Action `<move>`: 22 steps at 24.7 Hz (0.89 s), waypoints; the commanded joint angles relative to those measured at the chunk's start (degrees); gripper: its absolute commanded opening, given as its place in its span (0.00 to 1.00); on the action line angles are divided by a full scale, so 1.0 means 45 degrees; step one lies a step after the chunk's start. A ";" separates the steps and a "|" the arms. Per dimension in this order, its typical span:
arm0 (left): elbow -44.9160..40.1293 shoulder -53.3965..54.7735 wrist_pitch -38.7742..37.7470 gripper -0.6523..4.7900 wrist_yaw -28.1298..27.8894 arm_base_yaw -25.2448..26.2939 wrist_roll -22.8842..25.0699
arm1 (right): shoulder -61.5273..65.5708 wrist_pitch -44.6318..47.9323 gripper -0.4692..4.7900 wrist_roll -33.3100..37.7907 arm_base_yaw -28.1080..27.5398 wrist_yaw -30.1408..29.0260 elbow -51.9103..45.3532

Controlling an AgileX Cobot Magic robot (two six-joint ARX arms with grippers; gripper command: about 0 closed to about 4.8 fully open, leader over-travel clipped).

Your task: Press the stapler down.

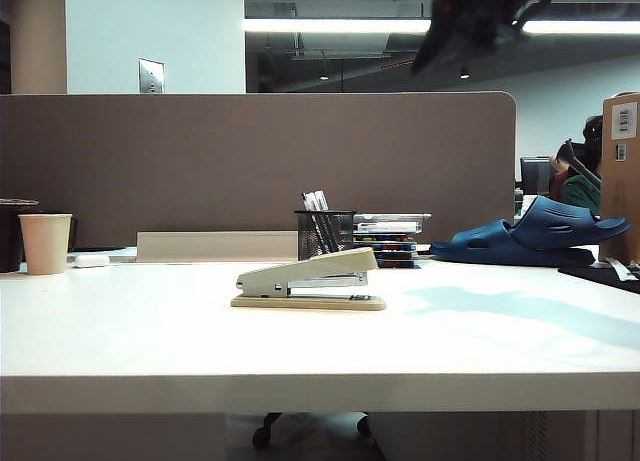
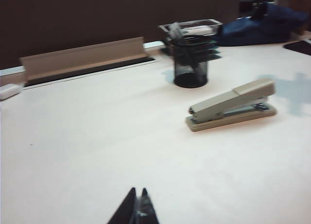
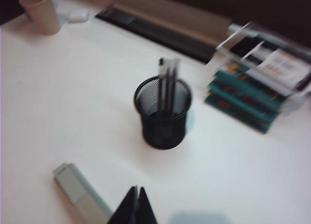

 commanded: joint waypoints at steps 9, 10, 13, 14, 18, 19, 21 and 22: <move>0.0024 0.0000 0.0112 0.11 -0.1472 0.0000 0.0010 | -0.3356 -0.0219 0.07 -0.0559 -0.1603 0.1894 0.0049; 0.0024 0.0000 0.0121 0.11 -0.1598 0.0000 0.0005 | -0.3531 -0.0335 0.07 -0.0554 -0.1797 0.1889 0.0049; 0.0024 0.0000 0.0121 0.11 -0.1734 0.0000 0.0005 | -0.4051 -0.0928 0.07 -0.0554 -0.2458 0.1889 0.0039; 0.0024 0.0000 0.0121 0.11 -0.1734 0.0000 0.0005 | -0.4187 -0.1141 0.07 -0.0549 -0.2676 0.1889 0.0039; 0.0024 0.0000 0.0117 0.11 -0.1734 0.0000 0.0005 | -0.4847 -0.2123 0.07 -0.0549 -0.3468 0.1885 0.0034; 0.0024 0.0000 0.0121 0.11 -0.1734 0.0000 0.0000 | -0.5013 -0.2302 0.07 -0.0549 -0.3589 0.1889 0.0034; 0.0024 0.0000 0.0117 0.11 -0.1729 0.0000 0.0000 | -0.5508 -0.2735 0.07 -0.0539 -0.3895 0.1899 0.0034; 0.0024 0.0000 0.0117 0.11 -0.1729 0.0000 0.0000 | -0.5663 -0.2846 0.07 -0.0529 -0.3959 0.1885 0.0029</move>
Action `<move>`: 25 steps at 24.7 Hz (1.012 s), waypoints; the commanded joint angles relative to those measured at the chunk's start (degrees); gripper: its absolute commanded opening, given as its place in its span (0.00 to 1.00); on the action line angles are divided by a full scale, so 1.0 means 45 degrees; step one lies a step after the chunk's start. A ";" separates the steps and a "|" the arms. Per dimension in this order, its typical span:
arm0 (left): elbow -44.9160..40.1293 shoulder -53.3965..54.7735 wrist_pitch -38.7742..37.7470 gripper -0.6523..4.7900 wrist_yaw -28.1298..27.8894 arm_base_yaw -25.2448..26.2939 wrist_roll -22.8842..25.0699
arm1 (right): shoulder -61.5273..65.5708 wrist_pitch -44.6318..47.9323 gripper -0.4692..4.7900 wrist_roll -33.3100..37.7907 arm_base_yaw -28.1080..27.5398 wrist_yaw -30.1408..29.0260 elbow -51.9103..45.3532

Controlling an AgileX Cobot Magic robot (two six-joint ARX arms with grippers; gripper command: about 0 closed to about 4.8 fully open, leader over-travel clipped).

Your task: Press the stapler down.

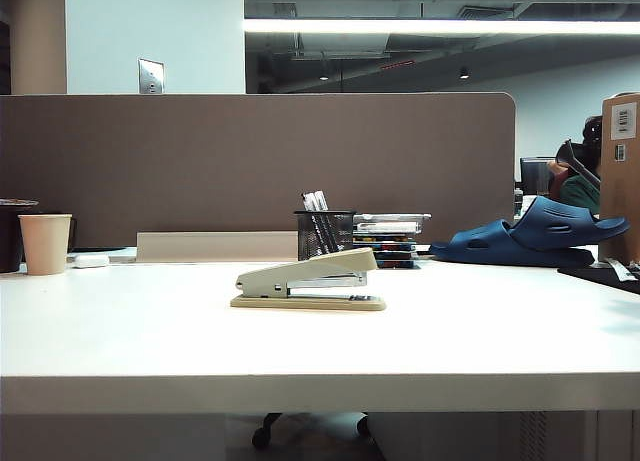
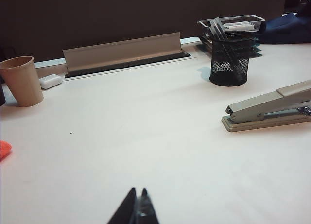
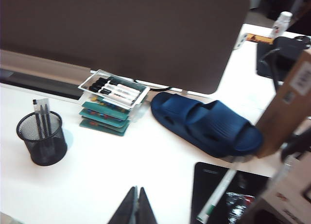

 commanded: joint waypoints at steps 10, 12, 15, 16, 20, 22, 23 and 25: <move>0.0024 0.0000 0.0141 0.11 -0.0034 0.0000 0.0000 | -0.3478 0.0112 0.07 0.0597 -0.0155 0.0228 -0.2846; 0.0024 0.0000 0.0214 0.11 -0.0034 0.0000 0.0005 | -0.4090 0.0345 0.07 0.0646 -0.0155 0.0214 -0.3653; 0.0024 0.0000 0.0452 0.11 -0.0078 0.0000 0.0005 | -0.5051 0.0792 0.07 0.0903 -0.0155 0.0219 -0.5013; 0.0024 0.0000 0.0573 0.11 -0.0277 0.0000 -0.0005 | -0.5440 0.0996 0.07 0.1088 -0.0155 0.0214 -0.5542; 0.0024 0.0000 0.0976 0.11 -0.0709 0.0000 -0.0015 | -0.6863 0.2074 0.07 0.1360 -0.0155 0.0257 -0.7354; 0.0024 0.0000 0.1248 0.11 -0.0704 -0.0005 -0.0049 | -0.7577 0.2705 0.07 0.1370 -0.0155 0.0267 -0.8301; 0.0024 0.0000 0.1379 0.11 -0.0704 -0.0005 -0.0049 | -0.7927 0.2939 0.07 0.1370 -0.0155 0.0272 -0.8699; 0.0024 0.0000 0.1651 0.11 -0.0709 -0.0005 -0.0165 | -0.8961 0.3487 0.07 0.1370 -0.0155 0.0423 -0.9933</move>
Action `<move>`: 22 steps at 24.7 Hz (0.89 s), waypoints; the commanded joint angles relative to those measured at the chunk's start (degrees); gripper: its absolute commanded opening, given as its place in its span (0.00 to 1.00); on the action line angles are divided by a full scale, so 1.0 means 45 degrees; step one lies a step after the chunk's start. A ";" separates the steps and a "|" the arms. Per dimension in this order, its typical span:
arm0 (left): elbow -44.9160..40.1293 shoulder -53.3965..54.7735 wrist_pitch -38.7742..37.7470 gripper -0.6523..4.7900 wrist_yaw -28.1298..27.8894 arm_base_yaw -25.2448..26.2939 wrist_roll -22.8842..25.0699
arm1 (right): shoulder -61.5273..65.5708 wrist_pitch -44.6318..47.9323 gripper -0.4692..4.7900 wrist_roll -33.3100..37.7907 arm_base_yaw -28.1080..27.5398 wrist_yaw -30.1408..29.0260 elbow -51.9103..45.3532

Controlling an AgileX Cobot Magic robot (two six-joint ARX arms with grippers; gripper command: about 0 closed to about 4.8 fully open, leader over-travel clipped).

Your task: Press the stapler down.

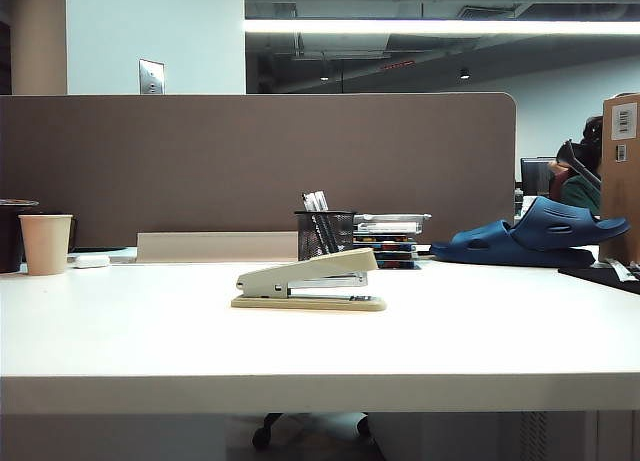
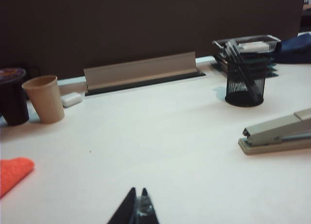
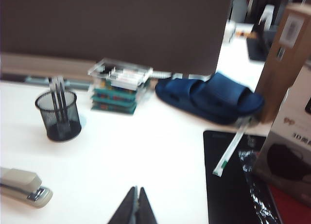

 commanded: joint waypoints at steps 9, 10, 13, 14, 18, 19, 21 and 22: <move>0.0024 0.0005 0.0767 0.11 -0.1005 -0.0005 -0.1666 | -0.4041 0.2259 0.07 0.0063 0.0000 0.0617 -0.4945; 0.0024 0.0005 0.0797 0.11 -0.1001 -0.0005 -0.1671 | -0.4240 0.2322 0.07 0.0058 0.0000 0.0612 -0.5178; 0.0024 0.0005 0.0947 0.11 -0.1001 -0.0005 -0.1817 | -0.4755 0.2531 0.07 0.0063 0.0000 0.0612 -0.5824; 0.0024 0.0005 0.1015 0.11 -0.1001 -0.0005 -0.1865 | -0.4901 0.2642 0.07 0.0063 0.0000 0.0617 -0.6018; 0.0024 0.0005 0.1103 0.11 -0.0996 -0.0005 -0.1996 | -0.5586 0.3332 0.07 0.0063 0.0000 0.0617 -0.6902; 0.0024 0.0005 0.1103 0.11 -0.0996 -0.0005 -0.1996 | -0.5717 0.3536 0.07 0.0058 0.0000 0.0617 -0.7096; 0.0024 0.0005 0.1103 0.11 -0.0996 -0.0005 -0.1996 | -0.5969 0.3823 0.07 0.0058 0.0000 0.0767 -0.7461; 0.0024 0.0005 0.1103 0.11 -0.0996 -0.0005 -0.1996 | -0.6047 0.3891 0.07 0.0063 0.0000 0.0952 -0.7606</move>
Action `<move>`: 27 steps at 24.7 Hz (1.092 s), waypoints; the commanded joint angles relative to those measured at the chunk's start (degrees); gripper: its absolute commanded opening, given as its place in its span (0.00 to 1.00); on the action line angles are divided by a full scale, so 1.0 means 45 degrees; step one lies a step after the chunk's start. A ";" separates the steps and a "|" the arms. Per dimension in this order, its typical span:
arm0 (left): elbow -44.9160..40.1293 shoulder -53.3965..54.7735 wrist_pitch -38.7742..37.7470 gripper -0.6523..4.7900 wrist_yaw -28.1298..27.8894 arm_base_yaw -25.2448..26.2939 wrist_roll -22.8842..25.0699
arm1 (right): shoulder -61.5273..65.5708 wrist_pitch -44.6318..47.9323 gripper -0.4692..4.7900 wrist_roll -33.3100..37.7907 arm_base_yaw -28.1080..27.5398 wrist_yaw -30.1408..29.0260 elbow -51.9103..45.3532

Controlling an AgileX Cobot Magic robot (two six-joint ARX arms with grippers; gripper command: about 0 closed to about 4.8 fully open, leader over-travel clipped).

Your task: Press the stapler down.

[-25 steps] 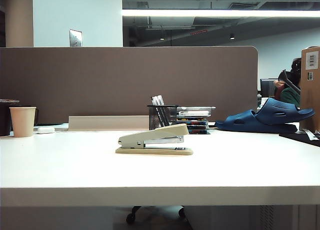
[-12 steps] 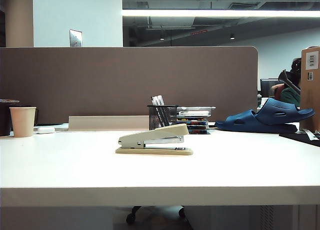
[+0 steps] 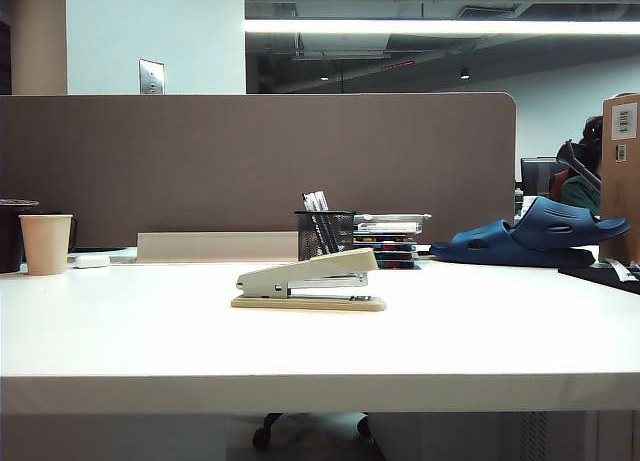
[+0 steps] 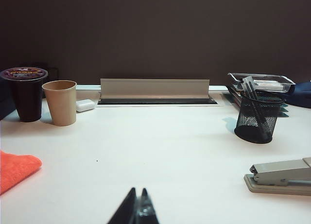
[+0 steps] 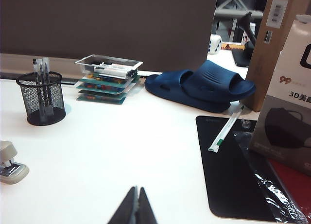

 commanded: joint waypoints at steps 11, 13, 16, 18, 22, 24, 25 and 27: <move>0.0024 0.0000 0.0223 0.11 -0.0010 -0.0005 -0.0019 | -0.0384 0.2929 0.07 0.0015 0.0005 0.0860 -0.2152; 0.0024 0.0000 0.0223 0.11 0.0000 -0.0005 -0.0024 | -0.0384 0.3152 0.07 0.0005 0.0000 0.0884 -0.2414; 0.0024 0.0000 0.0223 0.11 -0.0005 -0.0005 -0.0024 | -0.0389 0.3157 0.07 -0.0034 0.0005 0.0879 -0.2594; 0.0024 0.0000 0.0214 0.11 -0.0005 -0.0005 -0.0024 | -0.0389 0.3215 0.07 -0.0034 0.0005 0.0874 -0.2608; 0.0024 0.0000 0.0078 0.11 -0.0005 -0.0005 -0.0015 | -0.0389 0.3361 0.07 -0.0029 0.0000 0.0869 -0.2608; 0.0024 0.0000 0.0015 0.11 -0.0005 -0.0005 -0.0015 | -0.0384 0.3308 0.07 -0.0029 0.0000 0.0869 -0.2608; 0.0024 0.0000 0.0005 0.11 -0.0005 -0.0005 -0.0015 | -0.0384 0.3317 0.07 -0.0029 0.0000 0.0874 -0.2608; 0.0024 0.0000 0.0000 0.11 -0.0010 -0.0005 -0.0015 | -0.0384 0.3317 0.07 -0.0029 -0.0005 0.0874 -0.2608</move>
